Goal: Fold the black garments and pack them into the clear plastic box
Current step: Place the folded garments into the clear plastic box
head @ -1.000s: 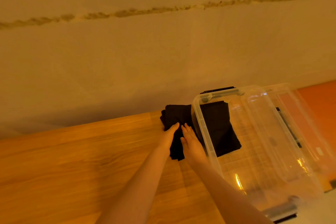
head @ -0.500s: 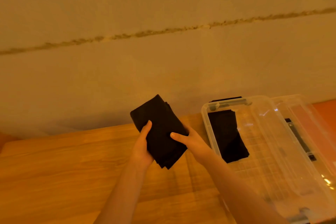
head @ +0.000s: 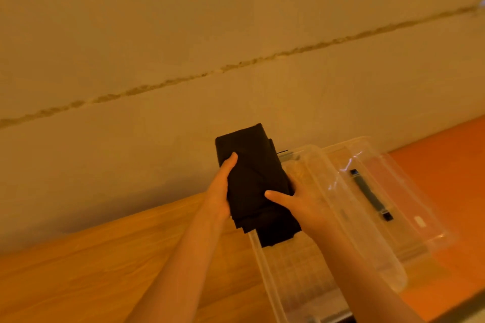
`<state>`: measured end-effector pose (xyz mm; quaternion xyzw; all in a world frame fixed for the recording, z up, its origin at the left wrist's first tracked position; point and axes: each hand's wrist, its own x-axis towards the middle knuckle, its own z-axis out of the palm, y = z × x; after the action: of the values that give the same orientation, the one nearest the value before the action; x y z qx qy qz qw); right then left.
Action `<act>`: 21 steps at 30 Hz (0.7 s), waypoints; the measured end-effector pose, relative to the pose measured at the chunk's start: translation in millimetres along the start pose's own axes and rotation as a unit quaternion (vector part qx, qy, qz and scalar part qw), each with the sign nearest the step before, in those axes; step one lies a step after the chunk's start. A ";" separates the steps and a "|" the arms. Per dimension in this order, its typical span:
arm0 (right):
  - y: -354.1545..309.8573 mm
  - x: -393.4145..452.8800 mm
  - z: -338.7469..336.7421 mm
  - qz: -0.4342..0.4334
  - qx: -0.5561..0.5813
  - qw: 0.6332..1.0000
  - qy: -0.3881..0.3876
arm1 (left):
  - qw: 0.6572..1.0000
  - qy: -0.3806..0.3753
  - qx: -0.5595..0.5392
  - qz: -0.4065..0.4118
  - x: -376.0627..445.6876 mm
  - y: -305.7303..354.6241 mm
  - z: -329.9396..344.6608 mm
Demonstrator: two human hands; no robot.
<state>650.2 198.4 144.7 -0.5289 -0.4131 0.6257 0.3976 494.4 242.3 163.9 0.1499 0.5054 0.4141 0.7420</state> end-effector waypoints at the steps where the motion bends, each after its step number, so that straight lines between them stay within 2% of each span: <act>1: 0.6 -4.9 -15.4 -0.012 -0.011 0.999 0.033 | 1.000 0.001 0.010 -0.008 8.6 -9.8 13.3; 3: 8.4 -11.0 -46.4 -0.033 -0.130 0.985 0.107 | 0.999 0.002 0.030 -0.018 28.1 -31.2 37.5; 5: 26.0 -8.7 -76.6 -0.024 -0.263 0.952 0.154 | 0.999 0.016 0.046 -0.014 48.7 -54.2 57.0; 8: 61.8 2.9 -108.7 0.004 -0.251 0.955 0.159 | 0.996 0.048 0.080 -0.006 79.2 -94.0 76.5; 10: 65.2 2.9 -113.3 -0.018 -0.249 0.954 0.168 | 0.990 0.083 0.113 0.004 93.1 -118.5 84.3; 14: 88.5 15.5 -119.2 -0.031 -0.337 0.929 0.153 | 0.976 0.146 0.154 0.051 104.5 -147.3 88.1; 18: 111.4 37.7 -110.4 0.049 -0.400 0.900 0.165 | 0.937 0.215 0.257 0.099 113.4 -158.9 95.3; 20: 115.0 44.7 -105.8 0.064 -0.420 0.877 0.224 | 0.917 0.219 0.321 0.092 117.3 -161.1 100.0; 21: 121.3 48.7 -106.9 0.068 -0.401 0.886 0.225 | 0.905 0.213 0.359 0.084 118.1 -160.7 101.7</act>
<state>742.6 212.7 4.1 -0.7964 -0.4914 0.2965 0.1908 675.1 254.3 32.2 0.3559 0.7517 0.2876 0.4750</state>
